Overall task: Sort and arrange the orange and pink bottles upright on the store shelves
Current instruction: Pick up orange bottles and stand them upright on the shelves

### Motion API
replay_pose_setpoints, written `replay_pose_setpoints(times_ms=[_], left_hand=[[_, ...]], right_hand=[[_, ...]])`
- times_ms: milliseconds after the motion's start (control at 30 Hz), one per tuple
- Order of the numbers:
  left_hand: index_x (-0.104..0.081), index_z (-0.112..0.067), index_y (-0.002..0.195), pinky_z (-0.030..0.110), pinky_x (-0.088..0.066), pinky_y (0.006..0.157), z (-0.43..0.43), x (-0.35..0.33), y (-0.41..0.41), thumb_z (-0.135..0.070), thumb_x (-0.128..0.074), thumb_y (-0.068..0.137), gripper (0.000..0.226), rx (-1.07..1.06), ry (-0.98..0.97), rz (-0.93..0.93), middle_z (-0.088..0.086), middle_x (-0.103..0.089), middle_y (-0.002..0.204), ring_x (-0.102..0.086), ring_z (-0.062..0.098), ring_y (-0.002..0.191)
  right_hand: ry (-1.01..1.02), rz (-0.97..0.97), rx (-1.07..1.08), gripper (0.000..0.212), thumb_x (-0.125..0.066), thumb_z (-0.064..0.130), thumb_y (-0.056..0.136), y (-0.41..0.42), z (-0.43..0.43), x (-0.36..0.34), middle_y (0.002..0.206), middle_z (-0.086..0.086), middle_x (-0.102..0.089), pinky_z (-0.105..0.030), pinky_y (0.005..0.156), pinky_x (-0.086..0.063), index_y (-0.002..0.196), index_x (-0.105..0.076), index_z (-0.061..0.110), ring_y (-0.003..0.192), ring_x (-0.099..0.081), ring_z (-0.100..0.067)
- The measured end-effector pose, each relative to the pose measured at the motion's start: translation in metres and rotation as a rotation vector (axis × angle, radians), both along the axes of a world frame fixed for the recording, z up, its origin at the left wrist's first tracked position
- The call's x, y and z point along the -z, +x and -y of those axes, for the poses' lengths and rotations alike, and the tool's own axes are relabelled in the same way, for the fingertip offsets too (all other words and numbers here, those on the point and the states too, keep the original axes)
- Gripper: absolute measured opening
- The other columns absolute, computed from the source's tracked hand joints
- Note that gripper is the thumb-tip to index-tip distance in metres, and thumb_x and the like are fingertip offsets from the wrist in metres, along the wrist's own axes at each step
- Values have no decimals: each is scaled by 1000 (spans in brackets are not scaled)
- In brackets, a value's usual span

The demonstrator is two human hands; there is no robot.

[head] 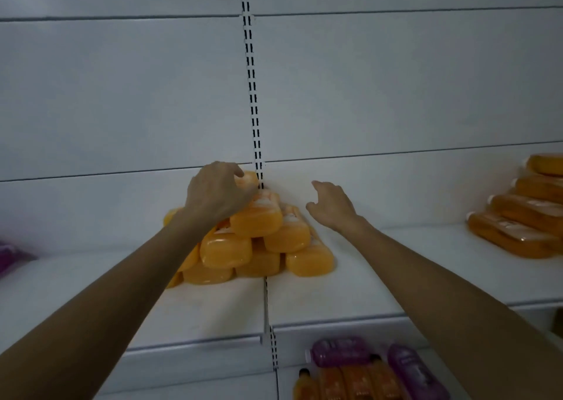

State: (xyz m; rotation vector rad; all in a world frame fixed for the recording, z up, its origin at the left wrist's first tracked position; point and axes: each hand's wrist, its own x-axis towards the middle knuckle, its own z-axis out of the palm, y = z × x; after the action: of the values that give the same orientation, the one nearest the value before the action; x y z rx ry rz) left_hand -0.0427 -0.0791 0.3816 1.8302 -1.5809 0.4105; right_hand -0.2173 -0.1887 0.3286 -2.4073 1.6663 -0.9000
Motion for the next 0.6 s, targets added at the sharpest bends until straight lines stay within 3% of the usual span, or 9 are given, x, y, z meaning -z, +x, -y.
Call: replay_pose_setpoints(times_ms=[67,167,300,400,533,600], left_hand=[[-62,-12,119,43,-36,98,-14,4,-3,-37,-59,84,43,-36,-84,135,13,-55,128,-44,32,122],[-61,-12,120,42,-30,102,-37,8,-9,-34,-58,85,42,-10,-135,193,13,-51,134,-38,31,127],[-61,-11,119,41,-36,94,-73,32,-24,-28,-59,85,38,63,-182,180,12,-57,126,-45,33,119],[-68,-6,106,40,-42,81,-99,69,-39,-26,-55,81,34,168,-209,170,16,-65,110,-54,37,103],[-70,-5,93,37,-45,74,-124,124,-73,-22,-53,77,29,285,-153,100,15,-68,95,-60,35,90],[-70,-6,92,35,-46,73,-133,150,-91,-26,-49,77,32,338,-93,64,13,-68,93,-61,33,88]], right_hand=[[12,1,9,55,-50,20,90,-6,-9,4,137,-16,-47,-41,98,-43,141,-36,5,126,-42,-33],[18,10,29,54,-50,19,89,-17,-26,10,136,-15,-48,-40,96,-44,140,-38,5,125,-43,-33],[-23,27,57,46,-48,20,91,-36,-64,29,131,-17,-51,-40,93,-43,133,-45,3,122,-45,-34],[-10,-14,73,40,-45,19,94,-55,-96,62,130,-18,-51,-40,93,-42,129,-48,1,121,-45,-34],[-39,-23,32,28,-42,19,94,-85,-128,111,103,-19,-61,-38,75,-44,100,-57,-3,99,-55,-36],[-123,3,-14,25,-44,13,93,-97,-141,131,105,-21,-63,-38,82,-42,100,-61,-4,103,-56,-37]])
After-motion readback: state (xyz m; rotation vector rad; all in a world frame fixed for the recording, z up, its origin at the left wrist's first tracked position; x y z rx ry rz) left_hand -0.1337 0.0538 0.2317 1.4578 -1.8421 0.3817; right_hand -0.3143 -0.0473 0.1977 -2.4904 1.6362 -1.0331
